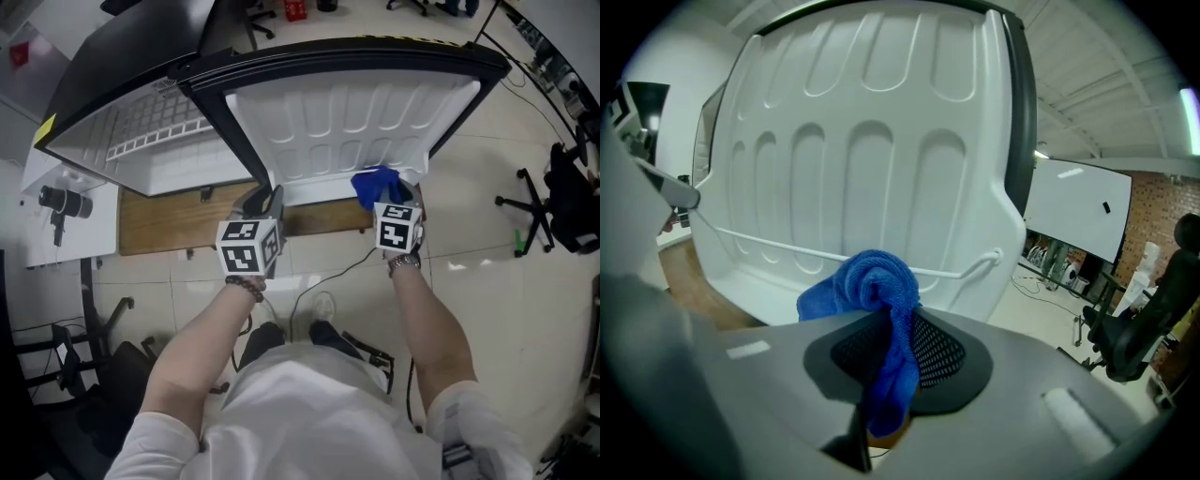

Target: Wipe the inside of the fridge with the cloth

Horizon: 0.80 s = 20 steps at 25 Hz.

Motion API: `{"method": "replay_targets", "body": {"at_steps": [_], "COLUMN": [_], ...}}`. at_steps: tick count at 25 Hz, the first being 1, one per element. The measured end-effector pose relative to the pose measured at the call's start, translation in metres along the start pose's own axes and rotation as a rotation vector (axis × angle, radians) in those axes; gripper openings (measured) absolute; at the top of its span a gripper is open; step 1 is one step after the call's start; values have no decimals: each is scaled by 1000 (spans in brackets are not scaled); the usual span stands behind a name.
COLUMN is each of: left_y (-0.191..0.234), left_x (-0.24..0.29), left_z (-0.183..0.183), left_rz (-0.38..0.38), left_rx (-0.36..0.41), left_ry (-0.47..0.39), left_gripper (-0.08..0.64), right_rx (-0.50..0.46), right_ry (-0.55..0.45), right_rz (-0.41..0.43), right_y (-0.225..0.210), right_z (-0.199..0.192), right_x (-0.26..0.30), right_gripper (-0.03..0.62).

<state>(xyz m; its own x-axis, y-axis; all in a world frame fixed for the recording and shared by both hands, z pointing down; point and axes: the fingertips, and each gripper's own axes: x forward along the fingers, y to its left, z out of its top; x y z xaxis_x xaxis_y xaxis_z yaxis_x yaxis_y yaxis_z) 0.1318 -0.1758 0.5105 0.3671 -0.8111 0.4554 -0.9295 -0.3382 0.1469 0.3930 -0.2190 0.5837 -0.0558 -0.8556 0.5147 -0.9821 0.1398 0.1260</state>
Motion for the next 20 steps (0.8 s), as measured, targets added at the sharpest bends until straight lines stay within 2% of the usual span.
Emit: {"method": "replay_targets", "body": {"at_steps": [13,20], "left_y": [0,-1], "left_x": [0,0], "left_z": [0,-1], "left_rz": [8,7], "left_rx": [2,-5], "left_ry": [6,8], "left_gripper": [80,80], "right_rx": [48,72], "right_ry": [16,-50], "right_rz": [-73,-32], "right_y": [-33,-24], "right_z": [-8,5], "right_x": [-8,-38], "right_gripper": [64,64]}}
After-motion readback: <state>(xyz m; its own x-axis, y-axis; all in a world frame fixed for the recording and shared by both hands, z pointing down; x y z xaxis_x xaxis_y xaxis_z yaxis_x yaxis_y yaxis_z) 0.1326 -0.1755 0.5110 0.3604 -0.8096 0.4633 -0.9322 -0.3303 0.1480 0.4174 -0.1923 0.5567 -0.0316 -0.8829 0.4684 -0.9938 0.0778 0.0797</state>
